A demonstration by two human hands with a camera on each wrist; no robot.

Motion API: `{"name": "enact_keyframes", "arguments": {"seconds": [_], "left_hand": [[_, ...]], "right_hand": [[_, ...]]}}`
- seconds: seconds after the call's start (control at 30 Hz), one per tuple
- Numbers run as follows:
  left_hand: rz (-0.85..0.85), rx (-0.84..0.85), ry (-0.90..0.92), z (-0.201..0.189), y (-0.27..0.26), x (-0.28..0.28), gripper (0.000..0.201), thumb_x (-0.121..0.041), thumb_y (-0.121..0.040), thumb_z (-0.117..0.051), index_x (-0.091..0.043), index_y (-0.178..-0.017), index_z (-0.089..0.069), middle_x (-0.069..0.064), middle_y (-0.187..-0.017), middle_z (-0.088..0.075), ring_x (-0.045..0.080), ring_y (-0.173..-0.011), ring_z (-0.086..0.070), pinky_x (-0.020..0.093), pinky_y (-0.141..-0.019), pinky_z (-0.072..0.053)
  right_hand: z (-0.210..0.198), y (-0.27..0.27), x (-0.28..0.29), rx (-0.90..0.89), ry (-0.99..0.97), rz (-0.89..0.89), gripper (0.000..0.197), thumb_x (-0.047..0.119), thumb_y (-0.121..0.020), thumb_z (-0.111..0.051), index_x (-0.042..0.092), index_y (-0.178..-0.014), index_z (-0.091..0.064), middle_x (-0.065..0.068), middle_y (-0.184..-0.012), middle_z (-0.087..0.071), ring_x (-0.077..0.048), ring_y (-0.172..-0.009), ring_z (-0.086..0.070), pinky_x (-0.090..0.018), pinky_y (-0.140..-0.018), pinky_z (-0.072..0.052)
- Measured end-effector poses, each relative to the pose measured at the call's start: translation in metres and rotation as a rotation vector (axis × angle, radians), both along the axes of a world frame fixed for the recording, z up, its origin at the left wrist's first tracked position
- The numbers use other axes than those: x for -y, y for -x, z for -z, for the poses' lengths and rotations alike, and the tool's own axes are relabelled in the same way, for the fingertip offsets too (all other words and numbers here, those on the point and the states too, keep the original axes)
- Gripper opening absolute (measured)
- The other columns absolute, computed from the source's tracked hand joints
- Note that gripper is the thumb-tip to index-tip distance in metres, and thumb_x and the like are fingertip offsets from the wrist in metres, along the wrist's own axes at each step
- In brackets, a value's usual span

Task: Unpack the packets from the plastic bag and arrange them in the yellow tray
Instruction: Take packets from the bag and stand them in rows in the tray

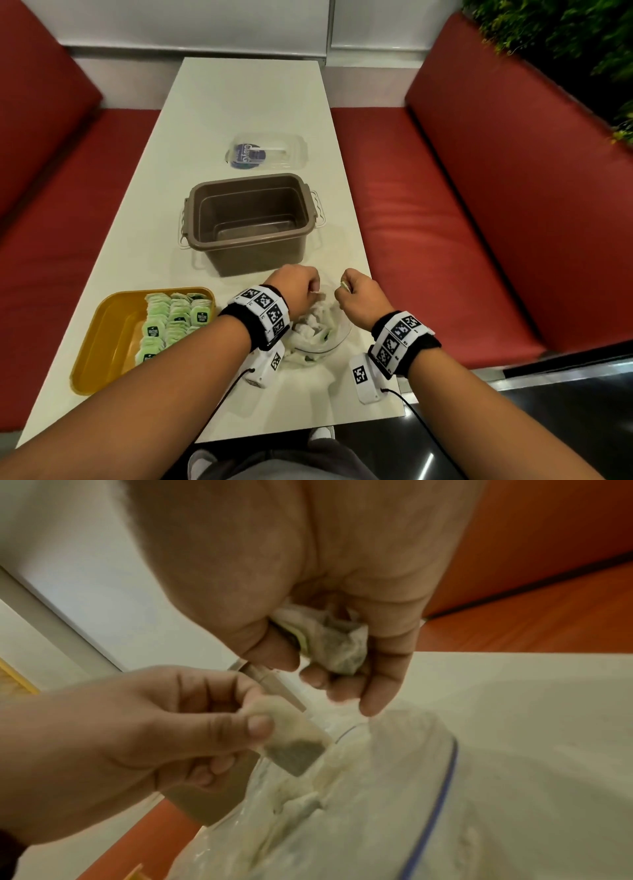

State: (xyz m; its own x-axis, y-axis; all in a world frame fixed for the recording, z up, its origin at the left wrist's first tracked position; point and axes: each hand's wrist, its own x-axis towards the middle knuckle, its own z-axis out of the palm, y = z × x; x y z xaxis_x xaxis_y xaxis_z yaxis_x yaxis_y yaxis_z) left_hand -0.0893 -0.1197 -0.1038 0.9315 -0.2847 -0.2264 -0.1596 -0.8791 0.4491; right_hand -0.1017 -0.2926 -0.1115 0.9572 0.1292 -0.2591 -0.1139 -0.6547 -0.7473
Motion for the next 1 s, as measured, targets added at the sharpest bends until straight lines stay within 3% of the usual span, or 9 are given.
{"name": "enact_keyframes", "arguments": {"seconds": [0.1, 0.17, 0.3, 0.4, 0.5, 0.57, 0.67, 0.9, 1.0], "left_hand": [[-0.027, 0.041, 0.147, -0.026, 0.011, -0.019, 0.016, -0.027, -0.087, -0.065, -0.029, -0.093, -0.050, -0.006, -0.083, -0.063, 0.017, -0.074, -0.060, 0.029, -0.072, -0.049], [-0.027, 0.060, 0.218, -0.041, 0.019, -0.031, 0.018, -0.024, -0.088, -0.062, -0.032, -0.094, -0.048, -0.008, -0.076, -0.060, 0.014, -0.069, -0.057, 0.029, -0.069, -0.050], [-0.023, 0.106, 0.237, -0.063, 0.035, -0.065, 0.015, -0.025, -0.088, -0.061, -0.035, -0.096, -0.069, -0.009, -0.072, -0.066, 0.007, -0.069, -0.061, 0.024, -0.073, -0.051], [0.009, 0.073, 0.162, -0.083, 0.047, -0.096, 0.028, -0.032, -0.085, -0.066, -0.037, -0.113, -0.070, -0.012, -0.084, -0.070, 0.002, -0.077, -0.063, 0.019, -0.080, -0.049], [0.081, 0.030, 0.019, -0.100, 0.057, -0.124, 0.039, -0.029, -0.085, -0.069, -0.035, -0.123, -0.065, -0.013, -0.095, -0.070, 0.004, -0.089, -0.066, 0.020, -0.085, -0.047], [0.082, 0.099, -0.156, -0.107, 0.061, -0.141, 0.031, -0.029, -0.091, -0.062, -0.034, -0.120, -0.066, -0.011, -0.107, -0.071, 0.009, -0.099, -0.064, 0.021, -0.087, -0.045], [0.040, 0.152, -0.282, -0.111, 0.068, -0.165, 0.023, -0.034, -0.094, -0.057, -0.035, -0.114, -0.068, -0.006, -0.109, -0.070, 0.018, -0.102, -0.062, 0.030, -0.086, -0.048], [-0.008, 0.204, -0.293, -0.116, 0.084, -0.211, 0.023, -0.042, -0.095, -0.055, -0.034, -0.109, -0.070, -0.005, -0.108, -0.057, 0.017, -0.102, -0.055, 0.034, -0.082, -0.046], [-0.029, 0.186, -0.287, -0.119, 0.087, -0.228, 0.024, -0.038, -0.096, -0.053, -0.029, -0.109, -0.071, -0.002, -0.104, -0.065, 0.021, -0.100, -0.059, 0.033, -0.080, -0.046]], "right_hand": [[-0.005, 0.005, -0.014, 0.018, -0.048, -0.052, 0.016, 0.011, -0.086, -0.056, 0.020, -0.082, -0.043, 0.004, -0.067, -0.044, -0.014, -0.060, -0.039, -0.031, -0.058, -0.035], [-0.009, 0.009, -0.026, 0.018, -0.106, -0.099, 0.011, 0.014, -0.085, -0.057, 0.023, -0.090, -0.053, 0.003, -0.067, -0.054, -0.013, -0.060, -0.044, -0.028, -0.060, -0.039], [-0.023, 0.012, -0.059, 0.000, -0.194, -0.167, 0.018, 0.008, -0.088, -0.051, 0.017, -0.078, -0.064, 0.011, -0.067, -0.067, -0.003, -0.055, -0.052, -0.022, -0.062, -0.043], [-0.031, 0.017, -0.085, -0.007, -0.222, -0.183, 0.026, 0.007, -0.087, -0.049, 0.019, -0.067, -0.060, 0.011, -0.062, -0.063, -0.006, -0.054, -0.052, -0.026, -0.059, -0.043], [-0.036, 0.021, -0.110, 0.001, -0.217, -0.200, 0.017, 0.015, -0.084, -0.048, 0.024, -0.076, -0.061, -0.001, -0.069, -0.065, -0.013, -0.055, -0.051, -0.027, -0.058, -0.043], [-0.038, 0.023, -0.126, 0.045, -0.201, -0.233, 0.014, 0.019, -0.083, -0.050, 0.026, -0.089, -0.061, -0.005, -0.069, -0.057, -0.014, -0.056, -0.046, -0.027, -0.058, -0.041], [-0.044, 0.026, -0.150, 0.104, -0.227, -0.331, 0.012, 0.014, -0.085, -0.065, 0.019, -0.095, -0.062, 0.005, -0.065, -0.047, -0.009, -0.057, -0.041, -0.028, -0.062, -0.040], [-0.044, 0.030, -0.213, 0.257, -0.189, -0.442, 0.010, 0.022, -0.088, -0.071, 0.016, -0.086, -0.064, 0.009, -0.069, -0.057, -0.004, -0.062, -0.048, -0.023, -0.060, -0.043], [-0.046, 0.033, -0.232, 0.265, -0.199, -0.451, 0.016, 0.023, -0.087, -0.073, 0.020, -0.079, -0.060, 0.007, -0.067, -0.052, -0.010, -0.063, -0.046, -0.031, -0.062, -0.043]]}}
